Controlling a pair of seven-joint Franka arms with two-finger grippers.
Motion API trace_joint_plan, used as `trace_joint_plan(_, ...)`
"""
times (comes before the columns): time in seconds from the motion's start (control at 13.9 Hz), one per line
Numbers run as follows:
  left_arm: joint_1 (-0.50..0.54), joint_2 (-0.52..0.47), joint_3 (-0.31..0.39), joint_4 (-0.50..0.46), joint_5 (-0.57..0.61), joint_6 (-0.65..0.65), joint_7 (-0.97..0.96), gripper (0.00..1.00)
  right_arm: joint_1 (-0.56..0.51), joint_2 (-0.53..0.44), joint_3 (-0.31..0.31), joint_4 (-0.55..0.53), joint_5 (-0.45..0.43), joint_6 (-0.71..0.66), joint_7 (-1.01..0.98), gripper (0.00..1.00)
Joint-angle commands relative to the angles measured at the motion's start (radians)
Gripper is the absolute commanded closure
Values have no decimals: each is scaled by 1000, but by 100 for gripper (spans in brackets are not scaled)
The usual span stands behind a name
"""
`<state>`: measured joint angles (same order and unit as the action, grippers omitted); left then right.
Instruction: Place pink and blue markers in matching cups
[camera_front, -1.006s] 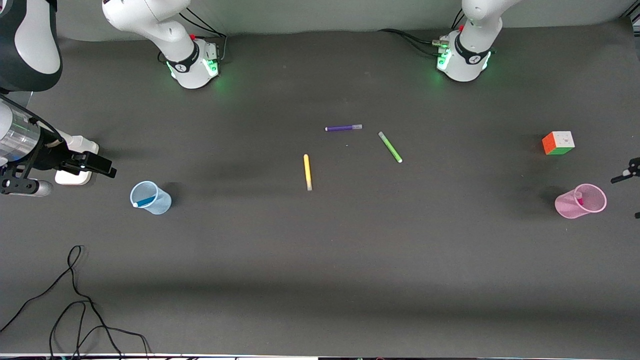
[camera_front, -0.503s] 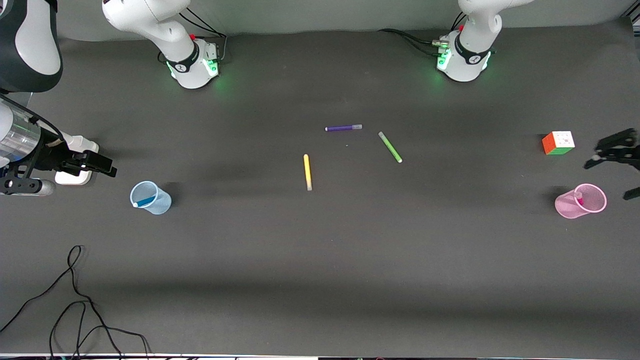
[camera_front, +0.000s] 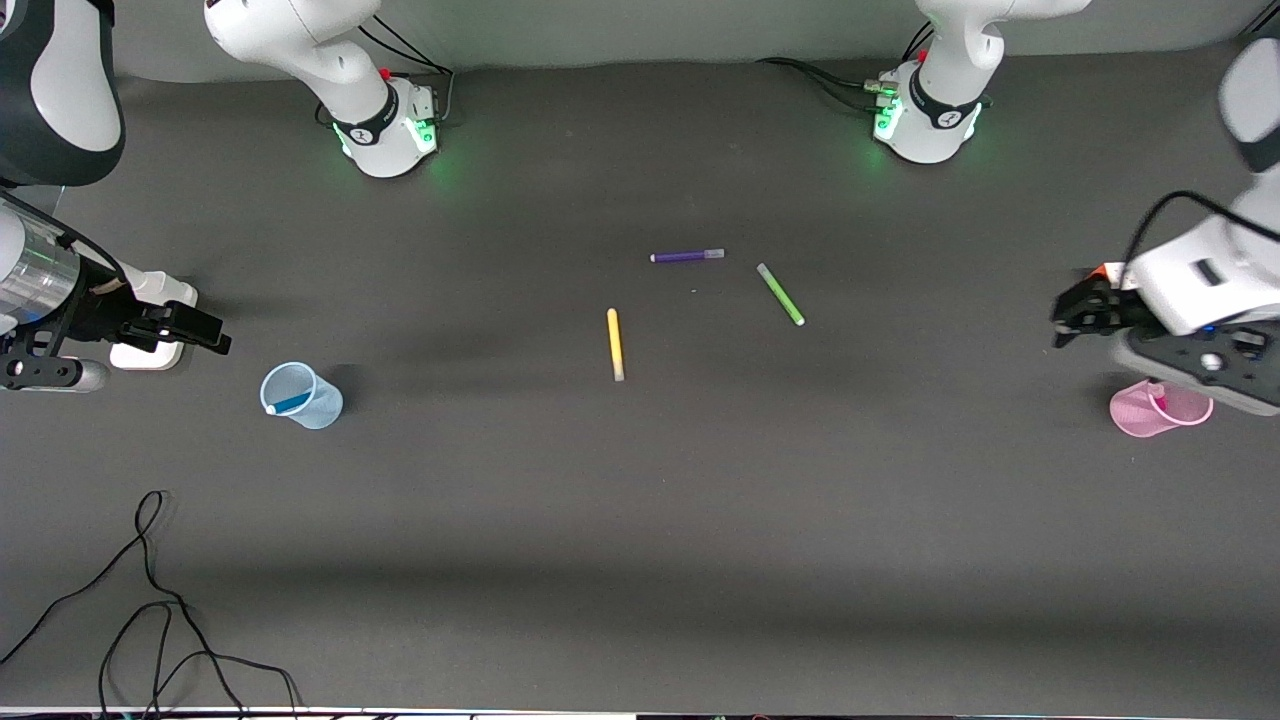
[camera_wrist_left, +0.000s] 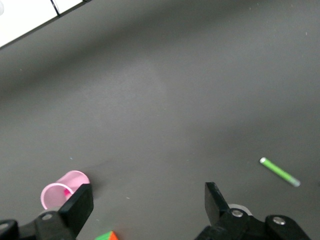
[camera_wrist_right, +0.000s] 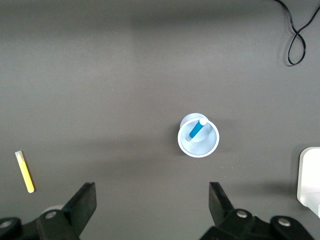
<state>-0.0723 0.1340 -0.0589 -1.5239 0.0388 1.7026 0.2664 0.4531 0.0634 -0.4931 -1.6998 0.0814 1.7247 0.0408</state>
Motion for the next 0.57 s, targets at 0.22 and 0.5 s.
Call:
trace_joint_plan(0.22, -98, -4, 4, -24, 64, -32, -340, 0, 1, 4, -5, 14, -8, -11, -25, 0)
trace_joint_plan(0.5, -98, 6, 4, -15, 64, -49, -325, 1, 1, 4, -5, 14, -34, -11, -27, 0)
